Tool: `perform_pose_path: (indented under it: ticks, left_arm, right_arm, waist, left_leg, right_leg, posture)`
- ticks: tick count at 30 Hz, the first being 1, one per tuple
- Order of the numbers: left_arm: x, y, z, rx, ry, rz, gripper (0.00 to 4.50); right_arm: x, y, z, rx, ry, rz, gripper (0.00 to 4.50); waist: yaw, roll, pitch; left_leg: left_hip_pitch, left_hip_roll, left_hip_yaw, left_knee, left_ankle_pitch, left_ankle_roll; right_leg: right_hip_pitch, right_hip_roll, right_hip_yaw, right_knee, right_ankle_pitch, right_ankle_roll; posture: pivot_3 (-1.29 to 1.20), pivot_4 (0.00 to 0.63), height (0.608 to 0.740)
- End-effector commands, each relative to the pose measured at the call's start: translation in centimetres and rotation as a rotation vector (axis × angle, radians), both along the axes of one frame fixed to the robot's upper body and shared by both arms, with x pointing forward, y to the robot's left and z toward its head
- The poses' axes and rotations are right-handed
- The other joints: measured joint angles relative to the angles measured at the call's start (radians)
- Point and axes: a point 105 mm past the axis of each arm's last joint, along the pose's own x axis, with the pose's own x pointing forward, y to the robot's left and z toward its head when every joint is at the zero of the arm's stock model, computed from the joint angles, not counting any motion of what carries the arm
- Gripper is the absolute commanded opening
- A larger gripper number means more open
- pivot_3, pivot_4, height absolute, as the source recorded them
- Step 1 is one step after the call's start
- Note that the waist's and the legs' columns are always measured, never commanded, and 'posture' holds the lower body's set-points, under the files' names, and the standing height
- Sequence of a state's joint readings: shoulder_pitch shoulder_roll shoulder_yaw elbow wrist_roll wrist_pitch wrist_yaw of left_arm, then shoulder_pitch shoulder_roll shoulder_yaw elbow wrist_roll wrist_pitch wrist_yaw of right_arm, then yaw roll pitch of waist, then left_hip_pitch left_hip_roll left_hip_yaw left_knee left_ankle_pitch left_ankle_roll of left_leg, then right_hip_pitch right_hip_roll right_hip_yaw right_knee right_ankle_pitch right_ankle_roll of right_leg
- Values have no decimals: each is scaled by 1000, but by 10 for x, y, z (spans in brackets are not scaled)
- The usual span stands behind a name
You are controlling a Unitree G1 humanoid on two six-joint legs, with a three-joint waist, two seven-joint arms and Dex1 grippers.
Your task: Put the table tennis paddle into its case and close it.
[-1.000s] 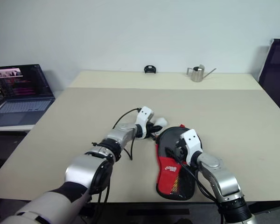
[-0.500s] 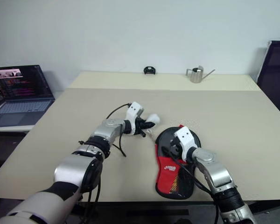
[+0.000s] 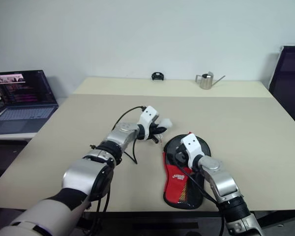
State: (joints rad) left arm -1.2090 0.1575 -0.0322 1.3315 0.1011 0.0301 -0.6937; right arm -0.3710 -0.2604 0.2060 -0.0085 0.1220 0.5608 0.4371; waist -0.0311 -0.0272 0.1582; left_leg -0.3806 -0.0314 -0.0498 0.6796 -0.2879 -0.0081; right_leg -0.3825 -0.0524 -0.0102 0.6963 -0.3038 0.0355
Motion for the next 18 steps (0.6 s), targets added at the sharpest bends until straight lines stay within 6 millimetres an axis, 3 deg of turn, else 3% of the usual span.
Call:
perform_pose_path:
  ticks: [1,18]
  left_arm:
    - [8,-9,30,3,-107,1,253]
    - [7,-44,28,100,-184,5,253]
  right_arm:
    - [-22,-16,-53,-63,214,-60,4500]
    - [-54,-26,-59,-59,255,-174,4500]
  waist:
    - [1,0,0]
    - [4,-1,-1]
  left_leg:
    - [0,0,0,0,0,0]
    - [0,0,-3,0,0,0]
  right_leg:
    - [0,0,0,0,0,0]
    - [4,0,-1,-4,0,0]
  posture:
    - [0,150,740]
    - [0,150,740]
